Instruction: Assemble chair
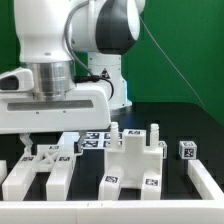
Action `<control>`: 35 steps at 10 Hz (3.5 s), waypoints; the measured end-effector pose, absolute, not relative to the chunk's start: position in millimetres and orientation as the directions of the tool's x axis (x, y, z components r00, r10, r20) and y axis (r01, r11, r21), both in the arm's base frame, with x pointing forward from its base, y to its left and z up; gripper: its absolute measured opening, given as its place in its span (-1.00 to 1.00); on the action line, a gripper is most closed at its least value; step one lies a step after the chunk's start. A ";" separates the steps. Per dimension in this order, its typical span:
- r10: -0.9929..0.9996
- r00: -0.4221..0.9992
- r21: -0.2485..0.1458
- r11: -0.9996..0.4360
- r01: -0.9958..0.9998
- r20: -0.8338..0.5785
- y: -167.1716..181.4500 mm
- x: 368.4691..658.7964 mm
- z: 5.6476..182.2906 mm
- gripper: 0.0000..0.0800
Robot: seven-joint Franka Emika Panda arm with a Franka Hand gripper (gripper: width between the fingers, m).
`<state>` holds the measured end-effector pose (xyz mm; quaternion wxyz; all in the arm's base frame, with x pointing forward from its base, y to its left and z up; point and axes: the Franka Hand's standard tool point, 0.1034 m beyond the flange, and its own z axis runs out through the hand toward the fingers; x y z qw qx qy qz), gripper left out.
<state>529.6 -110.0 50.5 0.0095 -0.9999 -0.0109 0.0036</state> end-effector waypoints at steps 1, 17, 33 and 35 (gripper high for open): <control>0.018 1.000 -0.019 -1.000 0.017 -0.006 -112.1 529.5 50.7 0.62; -0.002 1.000 -0.012 -1.000 -0.002 -0.008 -81.3 527.8 22.6 0.62; 0.019 1.000 0.006 -1.000 0.019 0.000 -92.7 526.7 10.9 -0.29; 0.002 0.999 0.000 -1.000 0.002 -0.042 -97.5 526.2 24.7 -0.29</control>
Offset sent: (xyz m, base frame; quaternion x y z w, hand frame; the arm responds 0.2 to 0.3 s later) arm 0.0000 0.0000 0.0000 0.0000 0.0000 0.0000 1.0000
